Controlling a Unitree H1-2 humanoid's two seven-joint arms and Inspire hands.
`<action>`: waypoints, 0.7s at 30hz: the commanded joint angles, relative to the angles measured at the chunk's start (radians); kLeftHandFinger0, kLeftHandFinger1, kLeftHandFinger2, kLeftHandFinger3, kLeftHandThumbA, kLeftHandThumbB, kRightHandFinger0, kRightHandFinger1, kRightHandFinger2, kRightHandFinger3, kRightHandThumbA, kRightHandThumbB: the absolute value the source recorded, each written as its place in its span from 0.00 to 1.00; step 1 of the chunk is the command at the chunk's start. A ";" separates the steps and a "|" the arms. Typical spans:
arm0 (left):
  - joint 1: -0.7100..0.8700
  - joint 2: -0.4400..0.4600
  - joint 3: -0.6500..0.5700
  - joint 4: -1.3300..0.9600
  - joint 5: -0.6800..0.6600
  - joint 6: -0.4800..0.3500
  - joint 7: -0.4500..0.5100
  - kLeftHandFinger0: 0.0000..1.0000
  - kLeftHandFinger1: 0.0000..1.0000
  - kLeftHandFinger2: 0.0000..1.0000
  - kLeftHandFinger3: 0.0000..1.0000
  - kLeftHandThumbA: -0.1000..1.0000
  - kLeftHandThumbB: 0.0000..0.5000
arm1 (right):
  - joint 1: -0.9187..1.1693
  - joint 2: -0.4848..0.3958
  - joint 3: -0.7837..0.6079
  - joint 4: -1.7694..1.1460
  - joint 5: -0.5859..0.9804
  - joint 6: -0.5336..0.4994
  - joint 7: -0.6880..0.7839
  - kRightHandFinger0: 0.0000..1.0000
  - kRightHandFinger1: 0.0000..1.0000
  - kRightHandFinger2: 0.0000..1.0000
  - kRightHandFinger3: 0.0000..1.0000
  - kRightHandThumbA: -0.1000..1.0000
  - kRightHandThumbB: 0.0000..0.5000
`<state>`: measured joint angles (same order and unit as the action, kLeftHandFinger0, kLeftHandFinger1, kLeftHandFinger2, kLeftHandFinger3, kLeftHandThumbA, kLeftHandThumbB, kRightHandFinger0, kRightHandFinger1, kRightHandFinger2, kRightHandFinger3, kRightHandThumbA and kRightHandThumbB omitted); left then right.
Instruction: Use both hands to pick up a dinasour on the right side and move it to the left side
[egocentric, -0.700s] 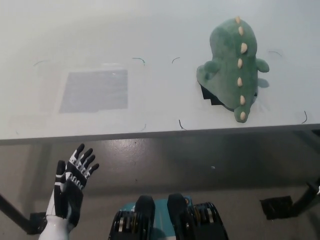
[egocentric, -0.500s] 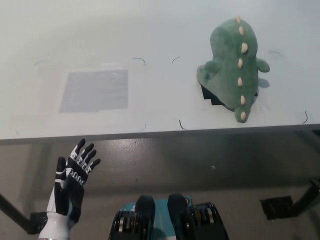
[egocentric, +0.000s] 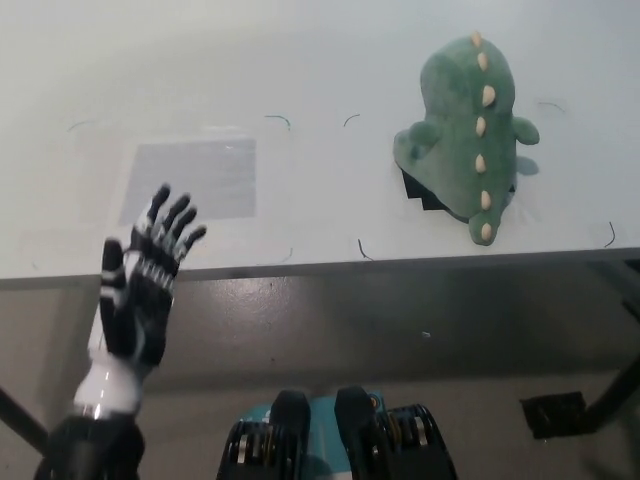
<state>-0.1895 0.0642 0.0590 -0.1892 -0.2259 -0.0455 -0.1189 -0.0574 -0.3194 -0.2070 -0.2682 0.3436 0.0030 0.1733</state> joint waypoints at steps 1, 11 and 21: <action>-0.090 0.009 -0.003 -0.047 0.009 0.067 0.018 1.00 1.00 1.00 1.00 1.00 0.86 | -0.052 -0.011 -0.023 -0.051 0.037 0.056 -0.027 1.00 1.00 1.00 1.00 1.00 0.46; -0.282 -0.003 -0.019 0.008 0.030 0.135 0.031 1.00 1.00 1.00 1.00 1.00 0.89 | -0.137 -0.037 -0.046 -0.045 0.028 0.086 -0.027 1.00 1.00 1.00 1.00 1.00 0.62; -0.499 0.001 -0.016 0.156 0.048 0.137 0.028 1.00 1.00 1.00 1.00 1.00 0.70 | -0.298 -0.062 -0.029 -0.022 0.016 0.135 -0.016 1.00 1.00 1.00 1.00 1.00 0.57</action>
<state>-0.5944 0.0627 0.0388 -0.0736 -0.1806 0.0888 -0.0980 -0.2724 -0.3504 -0.2364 -0.2739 0.3498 0.1023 0.1640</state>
